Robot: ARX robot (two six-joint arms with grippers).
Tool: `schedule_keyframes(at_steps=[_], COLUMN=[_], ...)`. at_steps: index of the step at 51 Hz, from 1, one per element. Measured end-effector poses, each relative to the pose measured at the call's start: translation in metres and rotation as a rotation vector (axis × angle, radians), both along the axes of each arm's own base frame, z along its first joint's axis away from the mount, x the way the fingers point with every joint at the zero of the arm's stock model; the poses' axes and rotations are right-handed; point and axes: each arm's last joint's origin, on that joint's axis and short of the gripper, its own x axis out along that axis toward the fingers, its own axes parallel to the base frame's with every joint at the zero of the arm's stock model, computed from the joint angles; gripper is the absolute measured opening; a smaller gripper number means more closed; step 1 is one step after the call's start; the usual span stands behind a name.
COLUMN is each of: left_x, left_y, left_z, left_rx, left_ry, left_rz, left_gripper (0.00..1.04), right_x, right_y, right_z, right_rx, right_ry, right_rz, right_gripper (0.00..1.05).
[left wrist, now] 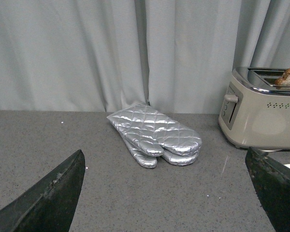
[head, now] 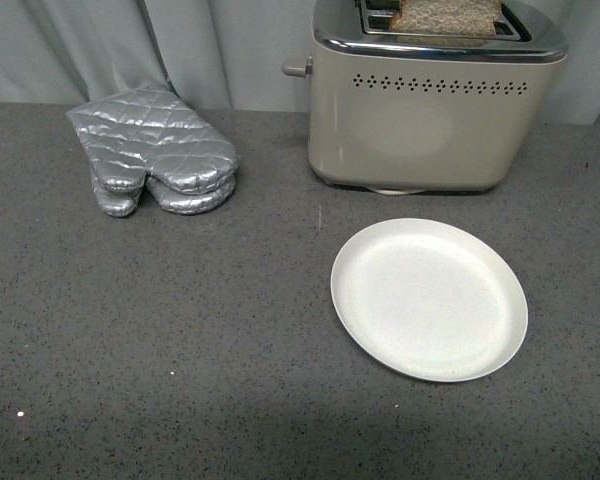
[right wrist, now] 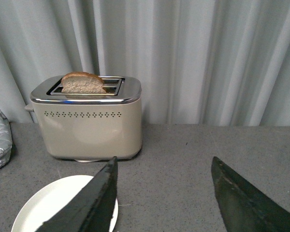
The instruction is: Put bread into toaster
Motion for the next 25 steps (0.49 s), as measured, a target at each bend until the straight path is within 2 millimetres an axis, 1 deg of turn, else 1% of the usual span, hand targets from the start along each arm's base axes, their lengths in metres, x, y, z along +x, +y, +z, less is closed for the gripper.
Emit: schedule_keyframes(at_steps=[11, 14, 25], left_x=[0.0, 0.0, 0.0], left_y=[0.0, 0.0, 0.0], left_z=[0.0, 0.0, 0.0], left_rx=[0.0, 0.0, 0.0], left_ry=[0.0, 0.0, 0.0], left_rz=[0.0, 0.0, 0.0], left_gripper=[0.98, 0.98, 0.98], right_x=[0.0, 0.0, 0.0], right_y=[0.0, 0.0, 0.0], right_z=[0.0, 0.0, 0.0], right_rx=[0.001, 0.003, 0.003], right_ry=[0.0, 0.0, 0.0], right_rz=[0.0, 0.0, 0.0], right_gripper=[0.97, 0.94, 0.95])
